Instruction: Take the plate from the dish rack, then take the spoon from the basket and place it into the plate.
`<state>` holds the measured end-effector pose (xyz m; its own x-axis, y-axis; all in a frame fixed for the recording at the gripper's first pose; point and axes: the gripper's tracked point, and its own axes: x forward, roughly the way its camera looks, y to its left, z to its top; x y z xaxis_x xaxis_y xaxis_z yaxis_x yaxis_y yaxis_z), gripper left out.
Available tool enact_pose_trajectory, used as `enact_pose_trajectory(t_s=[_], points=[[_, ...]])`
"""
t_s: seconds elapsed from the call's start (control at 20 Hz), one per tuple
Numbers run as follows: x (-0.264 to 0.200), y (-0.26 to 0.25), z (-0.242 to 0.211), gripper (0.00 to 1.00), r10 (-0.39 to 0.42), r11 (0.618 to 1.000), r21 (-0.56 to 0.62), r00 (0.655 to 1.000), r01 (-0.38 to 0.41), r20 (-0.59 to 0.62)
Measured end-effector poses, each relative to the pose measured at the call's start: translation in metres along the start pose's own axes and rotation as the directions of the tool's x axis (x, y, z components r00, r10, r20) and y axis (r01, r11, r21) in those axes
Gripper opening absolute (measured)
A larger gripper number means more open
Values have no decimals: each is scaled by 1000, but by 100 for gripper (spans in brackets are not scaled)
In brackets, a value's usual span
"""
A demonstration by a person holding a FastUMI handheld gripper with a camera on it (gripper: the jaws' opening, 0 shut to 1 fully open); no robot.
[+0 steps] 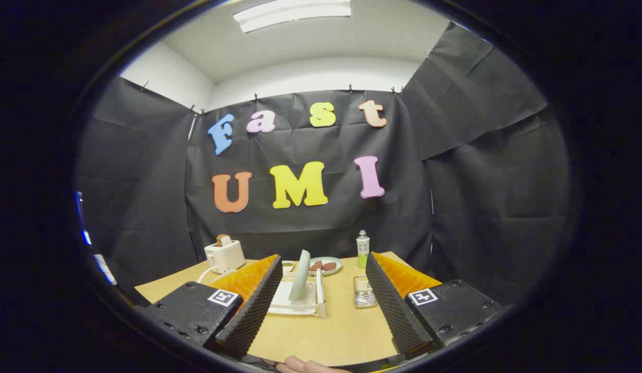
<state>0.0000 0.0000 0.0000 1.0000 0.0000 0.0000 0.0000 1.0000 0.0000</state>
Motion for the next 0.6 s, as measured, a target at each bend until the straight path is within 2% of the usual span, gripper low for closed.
enact_pose_trajectory(t_s=[0.25, 0.4, 0.6], points=[[6, -6, -7, 100, -13, 1000, -12, 1000, 13, -7], [8, -1, -8, 100, 9, 1000, -21, 1000, -9, -2], [15, -8, -6, 100, -16, 1000, -25, 1000, 16, 11]])
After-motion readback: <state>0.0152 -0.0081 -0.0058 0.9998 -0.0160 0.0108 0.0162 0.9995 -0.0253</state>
